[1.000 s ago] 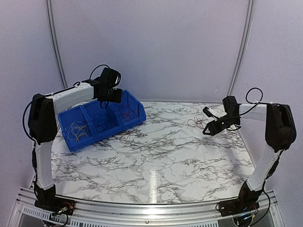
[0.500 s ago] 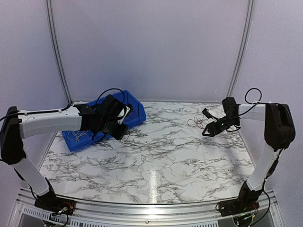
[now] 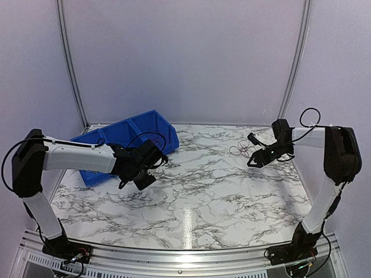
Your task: Untangle the cables
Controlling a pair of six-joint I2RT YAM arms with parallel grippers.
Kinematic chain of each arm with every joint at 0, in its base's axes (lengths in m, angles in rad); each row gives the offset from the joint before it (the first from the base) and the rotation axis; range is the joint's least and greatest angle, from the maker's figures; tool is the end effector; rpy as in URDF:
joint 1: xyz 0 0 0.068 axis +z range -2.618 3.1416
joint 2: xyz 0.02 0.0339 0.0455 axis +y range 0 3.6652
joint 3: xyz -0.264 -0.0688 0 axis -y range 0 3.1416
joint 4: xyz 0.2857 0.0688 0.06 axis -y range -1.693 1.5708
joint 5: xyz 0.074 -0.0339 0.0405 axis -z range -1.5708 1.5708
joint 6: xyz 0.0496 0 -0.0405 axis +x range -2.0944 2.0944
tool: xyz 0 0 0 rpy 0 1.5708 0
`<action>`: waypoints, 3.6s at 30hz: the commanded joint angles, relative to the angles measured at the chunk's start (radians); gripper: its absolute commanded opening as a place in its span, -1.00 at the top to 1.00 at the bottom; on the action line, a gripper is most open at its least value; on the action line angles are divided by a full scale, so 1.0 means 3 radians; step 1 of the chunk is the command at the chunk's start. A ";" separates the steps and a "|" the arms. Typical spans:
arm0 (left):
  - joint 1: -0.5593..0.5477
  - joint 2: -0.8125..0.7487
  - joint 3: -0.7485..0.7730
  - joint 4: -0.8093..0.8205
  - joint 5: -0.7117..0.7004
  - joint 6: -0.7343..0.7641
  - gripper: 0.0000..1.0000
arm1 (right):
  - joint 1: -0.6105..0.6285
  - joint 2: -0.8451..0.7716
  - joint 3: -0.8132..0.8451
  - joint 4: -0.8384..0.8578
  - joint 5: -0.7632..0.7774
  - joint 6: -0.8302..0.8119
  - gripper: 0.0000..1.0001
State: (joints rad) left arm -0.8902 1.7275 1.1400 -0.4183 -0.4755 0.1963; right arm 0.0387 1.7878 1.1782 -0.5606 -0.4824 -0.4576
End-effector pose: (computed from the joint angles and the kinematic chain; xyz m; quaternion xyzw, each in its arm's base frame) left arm 0.2665 -0.2931 0.1661 0.4263 0.8329 0.1206 0.3317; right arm 0.3902 0.0381 0.1483 -0.2798 0.9108 0.1888 0.2377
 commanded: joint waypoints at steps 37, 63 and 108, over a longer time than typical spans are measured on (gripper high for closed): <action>0.0225 0.0325 0.1155 0.0002 0.0038 0.0379 0.37 | -0.0093 0.0021 0.0112 -0.0121 -0.0222 -0.0072 -0.14; 0.0267 0.1222 0.1204 -0.0105 0.0021 -0.0963 0.69 | -0.0089 0.0110 0.0138 -0.0149 -0.0238 -0.0111 -0.14; 0.0891 0.2013 0.3160 0.0606 -0.0249 0.0377 1.00 | -0.0093 0.0251 0.0174 -0.0192 -0.0228 -0.0156 -0.13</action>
State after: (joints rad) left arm -0.6235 2.2715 2.1338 -0.2691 -0.5598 0.3187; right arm 0.0162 1.8507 1.1950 -0.6044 -0.5411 -0.4927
